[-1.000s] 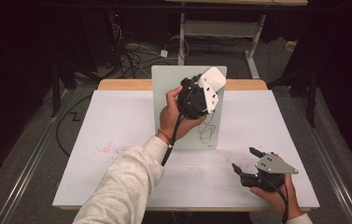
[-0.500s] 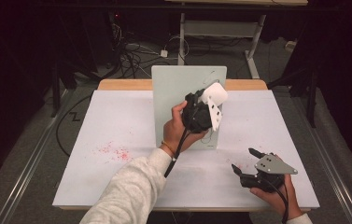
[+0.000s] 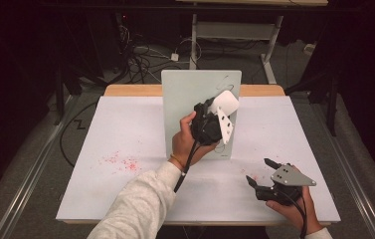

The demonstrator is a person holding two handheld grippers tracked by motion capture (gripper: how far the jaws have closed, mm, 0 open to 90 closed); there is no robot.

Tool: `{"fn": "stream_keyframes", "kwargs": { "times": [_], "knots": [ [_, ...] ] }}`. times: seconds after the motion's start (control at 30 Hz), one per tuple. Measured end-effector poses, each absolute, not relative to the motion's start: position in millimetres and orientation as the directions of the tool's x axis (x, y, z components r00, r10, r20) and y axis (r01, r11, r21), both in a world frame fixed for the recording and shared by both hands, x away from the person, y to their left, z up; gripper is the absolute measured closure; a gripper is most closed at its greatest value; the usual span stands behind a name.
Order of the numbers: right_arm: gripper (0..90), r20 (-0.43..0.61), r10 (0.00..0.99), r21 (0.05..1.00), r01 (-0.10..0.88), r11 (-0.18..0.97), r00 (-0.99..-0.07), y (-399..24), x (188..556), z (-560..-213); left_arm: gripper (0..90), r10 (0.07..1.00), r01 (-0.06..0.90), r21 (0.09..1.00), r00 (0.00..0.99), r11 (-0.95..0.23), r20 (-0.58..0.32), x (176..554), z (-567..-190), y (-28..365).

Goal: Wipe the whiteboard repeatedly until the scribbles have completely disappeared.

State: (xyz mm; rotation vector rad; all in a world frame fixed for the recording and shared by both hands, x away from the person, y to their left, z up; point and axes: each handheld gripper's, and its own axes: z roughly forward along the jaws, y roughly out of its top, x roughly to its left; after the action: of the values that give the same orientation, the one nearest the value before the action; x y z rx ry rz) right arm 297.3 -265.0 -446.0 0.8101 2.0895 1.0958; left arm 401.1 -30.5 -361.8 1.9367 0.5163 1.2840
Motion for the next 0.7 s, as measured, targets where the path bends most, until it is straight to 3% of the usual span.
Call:
{"fn": "stream_keyframes", "kwargs": {
  "times": [0.17, 0.33, 0.7],
  "knots": [
    [20.9, -0.251, 0.749, 0.855, 0.223, 0.468, -0.613, -264.3, 297.0, -446.3, 29.0, 0.713, -0.065, 0.79, 0.389, -0.61, 0.583, 413.5, -327.2, -27.6],
    [20.9, -0.249, 0.753, 0.856, 0.226, 0.465, -0.609, -265.5, 297.6, -446.4, 29.1, 0.721, -0.066, 0.792, 0.373, -0.607, 0.583, 418.2, -316.1, -26.9],
    [20.9, -0.252, 0.743, 0.852, 0.222, 0.474, -0.62, -264.1, 297.1, -446.8, 29.0, 0.625, -0.095, 0.7, 0.379, -0.708, 0.683, 399.7, -368.5, -39.8]
  ]
}}
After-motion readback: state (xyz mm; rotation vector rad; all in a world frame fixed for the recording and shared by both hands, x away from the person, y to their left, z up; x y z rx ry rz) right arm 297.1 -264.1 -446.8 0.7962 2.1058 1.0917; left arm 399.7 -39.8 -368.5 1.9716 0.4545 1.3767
